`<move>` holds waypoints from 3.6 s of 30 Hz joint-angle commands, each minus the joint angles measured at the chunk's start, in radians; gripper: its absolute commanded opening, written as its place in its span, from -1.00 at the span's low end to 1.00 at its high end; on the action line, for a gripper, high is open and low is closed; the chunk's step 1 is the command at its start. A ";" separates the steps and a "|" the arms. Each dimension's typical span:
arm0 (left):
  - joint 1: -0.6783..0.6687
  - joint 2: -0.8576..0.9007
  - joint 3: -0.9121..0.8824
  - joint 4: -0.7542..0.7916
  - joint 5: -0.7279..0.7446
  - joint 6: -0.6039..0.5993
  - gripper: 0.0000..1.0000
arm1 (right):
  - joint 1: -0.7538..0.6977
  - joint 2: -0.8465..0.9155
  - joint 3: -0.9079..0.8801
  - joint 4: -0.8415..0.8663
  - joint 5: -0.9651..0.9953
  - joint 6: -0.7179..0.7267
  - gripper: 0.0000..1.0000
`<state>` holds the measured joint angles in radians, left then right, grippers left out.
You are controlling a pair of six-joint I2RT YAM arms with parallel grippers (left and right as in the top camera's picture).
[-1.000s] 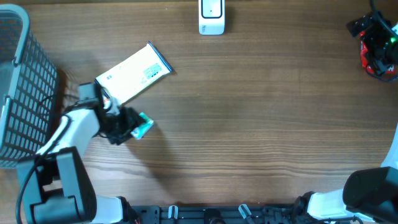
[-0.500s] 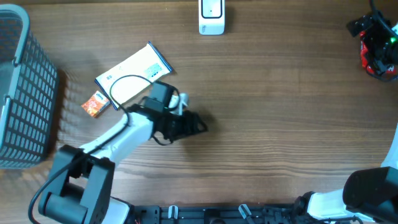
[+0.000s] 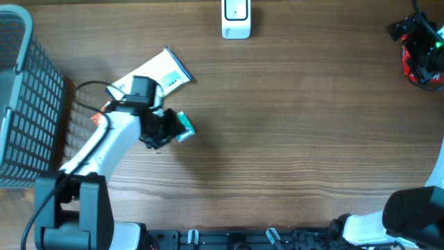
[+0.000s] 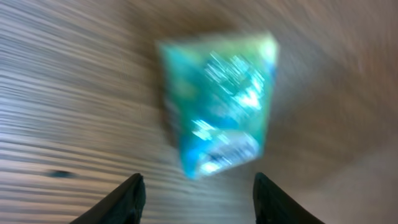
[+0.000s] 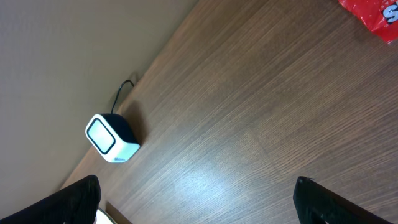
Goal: Scan the item barcode
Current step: 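Lift the green tissue pack and set it down toward table center, then push the green tissue pack rightward with the left gripper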
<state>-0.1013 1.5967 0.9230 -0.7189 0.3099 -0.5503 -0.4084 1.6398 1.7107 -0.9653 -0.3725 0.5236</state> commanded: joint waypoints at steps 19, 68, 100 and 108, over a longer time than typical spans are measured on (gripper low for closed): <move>0.103 0.165 0.012 0.178 -0.025 -0.035 -0.92 | 0.003 0.008 -0.004 0.001 0.010 0.008 1.00; -0.015 -0.047 0.044 -0.063 -0.065 -0.105 -0.92 | 0.003 0.008 -0.004 0.000 0.010 0.008 1.00; -0.422 0.118 -0.041 0.388 0.093 -0.490 -0.92 | 0.003 0.008 -0.004 0.000 0.010 0.008 1.00; -0.540 0.118 -0.041 0.527 0.006 -0.588 -0.92 | 0.003 0.008 -0.004 0.001 0.010 0.008 1.00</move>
<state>-0.5926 1.7054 0.8833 -0.2062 0.3779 -1.0573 -0.4084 1.6398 1.7107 -0.9649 -0.3721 0.5236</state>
